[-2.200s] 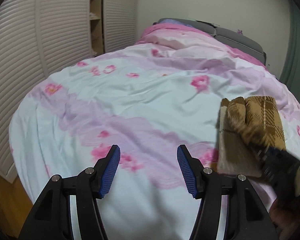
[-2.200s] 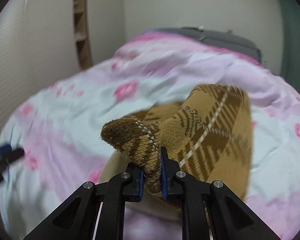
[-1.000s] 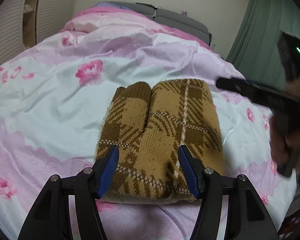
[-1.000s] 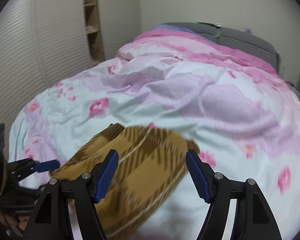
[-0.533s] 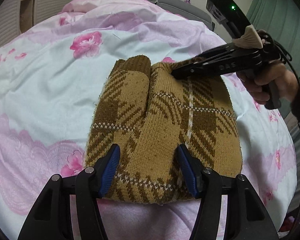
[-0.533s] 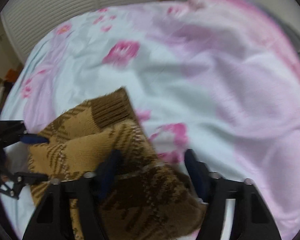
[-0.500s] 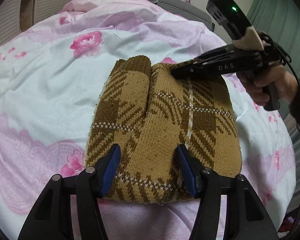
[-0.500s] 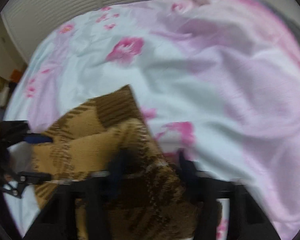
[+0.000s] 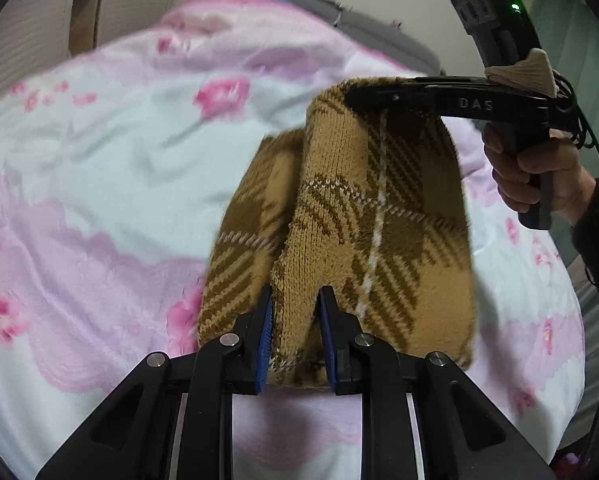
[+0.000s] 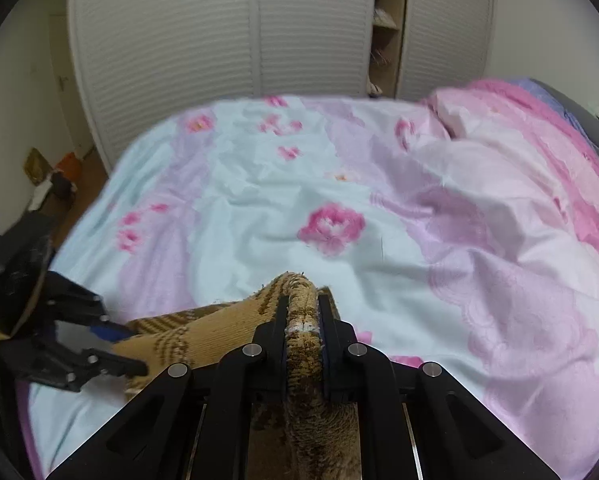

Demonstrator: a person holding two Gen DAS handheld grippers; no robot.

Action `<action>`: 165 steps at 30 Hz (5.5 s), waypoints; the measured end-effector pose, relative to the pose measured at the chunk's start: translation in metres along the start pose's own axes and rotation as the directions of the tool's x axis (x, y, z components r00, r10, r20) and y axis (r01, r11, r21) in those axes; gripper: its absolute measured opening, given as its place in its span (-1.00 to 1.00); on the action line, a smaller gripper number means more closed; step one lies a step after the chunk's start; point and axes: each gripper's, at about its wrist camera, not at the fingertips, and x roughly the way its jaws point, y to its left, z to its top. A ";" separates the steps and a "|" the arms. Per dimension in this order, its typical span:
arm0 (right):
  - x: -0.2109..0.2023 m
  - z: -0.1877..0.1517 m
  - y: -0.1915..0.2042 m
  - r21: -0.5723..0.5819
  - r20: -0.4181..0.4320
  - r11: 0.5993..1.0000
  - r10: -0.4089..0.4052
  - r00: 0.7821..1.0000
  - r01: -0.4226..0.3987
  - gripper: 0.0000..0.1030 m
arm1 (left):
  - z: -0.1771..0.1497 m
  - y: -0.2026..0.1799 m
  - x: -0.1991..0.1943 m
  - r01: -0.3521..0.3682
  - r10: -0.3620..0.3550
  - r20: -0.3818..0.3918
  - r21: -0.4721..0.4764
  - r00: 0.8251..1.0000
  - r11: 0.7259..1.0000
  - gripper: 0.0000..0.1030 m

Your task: Fold small clothes

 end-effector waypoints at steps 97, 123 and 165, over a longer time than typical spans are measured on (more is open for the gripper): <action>-0.036 -0.107 0.066 0.766 0.436 0.556 -0.083 0.896 -0.321 0.05 | 0.024 0.076 -0.069 0.317 -0.257 0.224 -0.300 0.940 0.900 -0.09; 0.295 0.200 0.157 0.672 0.377 0.599 0.230 0.897 -0.435 0.05 | 0.095 0.473 -0.109 0.023 0.135 0.293 -0.479 0.947 0.877 -0.07; -0.148 -0.091 0.299 0.657 0.144 0.633 -0.638 0.756 0.409 0.49 | -0.060 0.054 -0.258 -0.217 0.183 0.383 0.047 0.906 0.975 0.90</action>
